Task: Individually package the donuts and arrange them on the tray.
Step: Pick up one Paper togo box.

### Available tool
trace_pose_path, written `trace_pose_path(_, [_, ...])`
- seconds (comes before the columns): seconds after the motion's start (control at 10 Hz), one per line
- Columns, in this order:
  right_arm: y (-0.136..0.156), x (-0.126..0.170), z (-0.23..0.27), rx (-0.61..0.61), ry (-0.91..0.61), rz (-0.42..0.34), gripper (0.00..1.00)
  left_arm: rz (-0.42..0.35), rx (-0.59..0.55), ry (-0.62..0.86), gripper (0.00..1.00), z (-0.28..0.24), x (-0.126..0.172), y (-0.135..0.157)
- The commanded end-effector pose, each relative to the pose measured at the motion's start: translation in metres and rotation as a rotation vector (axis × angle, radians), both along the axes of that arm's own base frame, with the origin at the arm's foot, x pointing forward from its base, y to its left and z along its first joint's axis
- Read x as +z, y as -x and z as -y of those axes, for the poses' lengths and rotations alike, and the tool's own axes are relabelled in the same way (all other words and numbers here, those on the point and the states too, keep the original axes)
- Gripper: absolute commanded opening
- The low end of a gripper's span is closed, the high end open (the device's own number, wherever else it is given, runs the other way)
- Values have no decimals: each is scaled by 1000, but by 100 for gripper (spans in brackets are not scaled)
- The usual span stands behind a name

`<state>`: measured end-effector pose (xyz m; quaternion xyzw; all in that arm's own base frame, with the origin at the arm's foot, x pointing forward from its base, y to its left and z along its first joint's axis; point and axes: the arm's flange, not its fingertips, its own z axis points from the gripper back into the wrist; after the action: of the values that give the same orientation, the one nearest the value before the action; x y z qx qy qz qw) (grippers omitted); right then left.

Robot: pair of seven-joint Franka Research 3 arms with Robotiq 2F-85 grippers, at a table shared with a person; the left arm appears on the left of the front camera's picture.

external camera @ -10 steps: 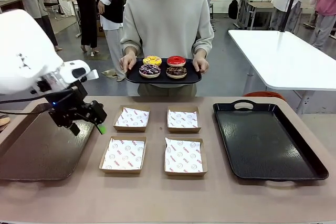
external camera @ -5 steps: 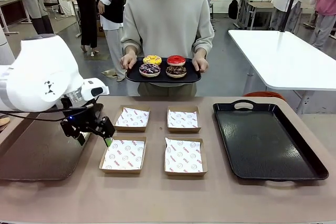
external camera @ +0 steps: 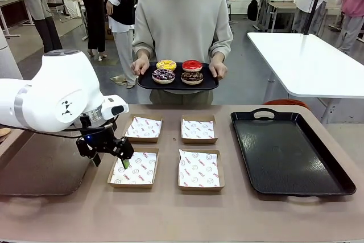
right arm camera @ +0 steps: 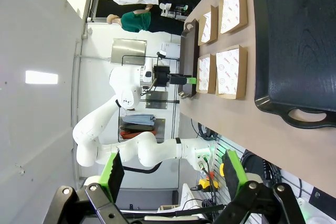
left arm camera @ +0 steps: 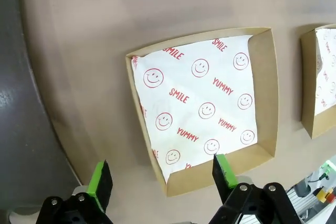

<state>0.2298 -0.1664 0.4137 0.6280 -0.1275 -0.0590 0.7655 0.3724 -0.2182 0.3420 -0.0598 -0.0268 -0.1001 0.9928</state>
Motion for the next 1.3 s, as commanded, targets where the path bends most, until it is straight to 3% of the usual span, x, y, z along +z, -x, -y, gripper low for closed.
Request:
trace_pose_path(0.0, [0, 0, 1, -2, -20, 10, 100, 33, 25, -35, 100, 15, -10, -4])
trace_pose_path(1.2, [0, 0, 1, -2, -20, 10, 100, 13, -2, -12, 100, 8, -13, -3])
